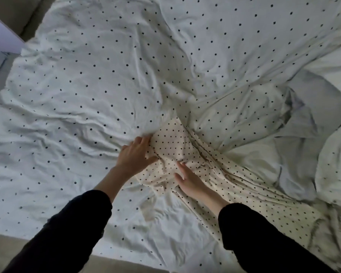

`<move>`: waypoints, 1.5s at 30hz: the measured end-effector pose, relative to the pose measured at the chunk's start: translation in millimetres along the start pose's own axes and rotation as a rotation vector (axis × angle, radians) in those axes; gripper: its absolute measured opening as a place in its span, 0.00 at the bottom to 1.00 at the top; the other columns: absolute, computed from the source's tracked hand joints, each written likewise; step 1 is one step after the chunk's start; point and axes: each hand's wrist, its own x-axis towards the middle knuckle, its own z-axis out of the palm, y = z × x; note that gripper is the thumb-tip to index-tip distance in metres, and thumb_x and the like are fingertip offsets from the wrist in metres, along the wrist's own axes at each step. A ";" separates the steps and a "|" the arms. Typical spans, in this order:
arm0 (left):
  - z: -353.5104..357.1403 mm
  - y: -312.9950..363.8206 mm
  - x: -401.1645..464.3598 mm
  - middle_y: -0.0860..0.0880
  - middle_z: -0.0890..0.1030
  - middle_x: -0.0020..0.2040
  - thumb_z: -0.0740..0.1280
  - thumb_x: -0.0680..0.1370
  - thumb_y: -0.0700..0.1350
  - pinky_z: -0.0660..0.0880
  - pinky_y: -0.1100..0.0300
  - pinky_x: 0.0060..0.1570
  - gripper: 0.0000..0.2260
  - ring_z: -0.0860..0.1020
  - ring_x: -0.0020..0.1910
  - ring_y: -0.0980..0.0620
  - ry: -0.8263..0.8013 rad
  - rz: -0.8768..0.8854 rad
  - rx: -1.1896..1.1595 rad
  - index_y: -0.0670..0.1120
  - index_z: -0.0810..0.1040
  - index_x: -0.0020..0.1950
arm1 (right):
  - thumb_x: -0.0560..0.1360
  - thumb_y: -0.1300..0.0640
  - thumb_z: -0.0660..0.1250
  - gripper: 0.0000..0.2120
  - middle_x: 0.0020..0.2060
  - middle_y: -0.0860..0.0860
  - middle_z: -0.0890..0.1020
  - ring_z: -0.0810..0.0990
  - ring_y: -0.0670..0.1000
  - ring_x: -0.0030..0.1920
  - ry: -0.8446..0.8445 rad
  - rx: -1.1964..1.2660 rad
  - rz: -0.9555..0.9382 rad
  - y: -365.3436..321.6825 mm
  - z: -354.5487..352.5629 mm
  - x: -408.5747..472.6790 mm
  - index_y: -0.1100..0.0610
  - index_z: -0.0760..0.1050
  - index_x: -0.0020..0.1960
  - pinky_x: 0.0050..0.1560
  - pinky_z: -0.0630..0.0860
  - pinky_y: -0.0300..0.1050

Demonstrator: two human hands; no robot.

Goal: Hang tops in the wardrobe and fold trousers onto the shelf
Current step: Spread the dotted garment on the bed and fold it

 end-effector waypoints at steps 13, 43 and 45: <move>24.6 127.6 -62.7 0.51 0.78 0.45 0.56 0.82 0.47 0.76 0.59 0.41 0.09 0.78 0.39 0.52 0.119 0.102 -0.080 0.46 0.72 0.56 | 0.83 0.52 0.50 0.20 0.69 0.52 0.70 0.70 0.50 0.68 0.606 0.328 -0.057 57.7 -37.7 -74.0 0.57 0.64 0.72 0.65 0.65 0.38; 101.8 204.9 -100.5 0.45 0.79 0.47 0.64 0.76 0.37 0.75 0.53 0.41 0.08 0.79 0.43 0.43 0.237 0.008 -0.128 0.43 0.78 0.53 | 0.83 0.52 0.51 0.19 0.69 0.50 0.71 0.76 0.49 0.61 0.122 -0.002 0.053 167.3 -62.0 -152.2 0.54 0.67 0.71 0.59 0.68 0.38; 107.8 235.6 -124.8 0.46 0.80 0.41 0.70 0.70 0.35 0.72 0.57 0.32 0.08 0.80 0.36 0.43 0.268 0.125 -0.126 0.43 0.79 0.48 | 0.83 0.51 0.51 0.19 0.66 0.51 0.74 0.72 0.51 0.66 0.201 0.097 0.106 179.4 -75.1 -169.7 0.55 0.69 0.70 0.62 0.66 0.40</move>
